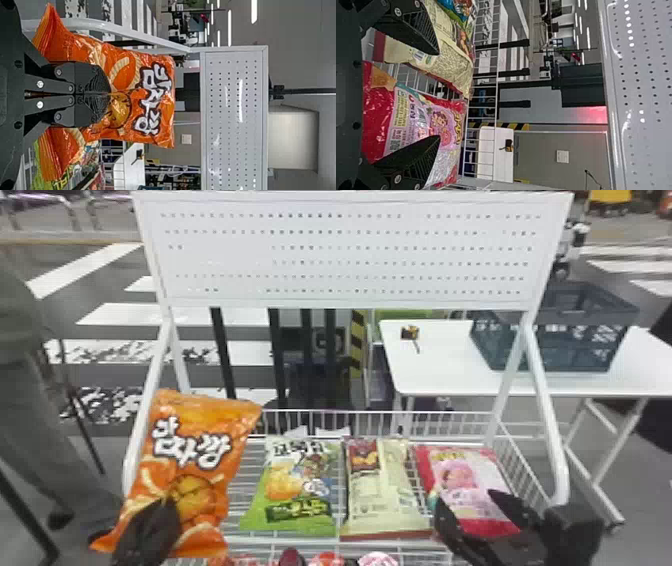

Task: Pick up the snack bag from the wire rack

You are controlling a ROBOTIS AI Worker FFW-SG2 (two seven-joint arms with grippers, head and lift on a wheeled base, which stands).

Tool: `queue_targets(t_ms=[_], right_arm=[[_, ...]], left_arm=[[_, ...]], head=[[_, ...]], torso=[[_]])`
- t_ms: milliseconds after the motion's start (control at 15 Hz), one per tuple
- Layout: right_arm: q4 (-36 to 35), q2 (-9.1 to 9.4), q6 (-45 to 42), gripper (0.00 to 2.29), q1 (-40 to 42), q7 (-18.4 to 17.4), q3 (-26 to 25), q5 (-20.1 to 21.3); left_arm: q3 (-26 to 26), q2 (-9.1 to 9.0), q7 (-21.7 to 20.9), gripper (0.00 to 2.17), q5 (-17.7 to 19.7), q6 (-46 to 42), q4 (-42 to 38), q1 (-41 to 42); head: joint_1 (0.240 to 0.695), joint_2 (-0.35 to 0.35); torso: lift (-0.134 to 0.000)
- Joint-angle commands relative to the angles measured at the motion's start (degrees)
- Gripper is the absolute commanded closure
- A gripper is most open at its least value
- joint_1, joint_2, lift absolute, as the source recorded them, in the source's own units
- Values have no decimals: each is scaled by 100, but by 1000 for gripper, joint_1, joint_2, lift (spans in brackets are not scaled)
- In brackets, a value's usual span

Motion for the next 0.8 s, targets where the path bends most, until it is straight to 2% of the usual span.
queue_targets(t_ms=[0, 333, 600, 667, 733], right_arm=[[739, 5, -9, 151, -675, -154, -3, 188], [1661, 5, -44, 151, -1395, -330, -275, 461], [2031, 5, 325, 184, -1641, -409, -389, 636], [2039, 5, 413, 272, -1650, -409, -389, 628], [2022, 5, 536, 589, -1650, -382, -389, 619]], left_arm=[[-100, -2, 0, 2084, -64, 59, 60, -118], [-206, -10, 9, 2084, -134, 130, 209, -276], [-232, -2, 9, 2084, -134, 147, 271, -320], [-241, -2, 9, 2084, -134, 165, 271, -329], [-249, -2, 9, 2084, -143, 165, 279, -338]], head=[[499, 0], [499, 0], [499, 0], [499, 0], [499, 0]], torso=[[0], [0], [0], [0], [0]])
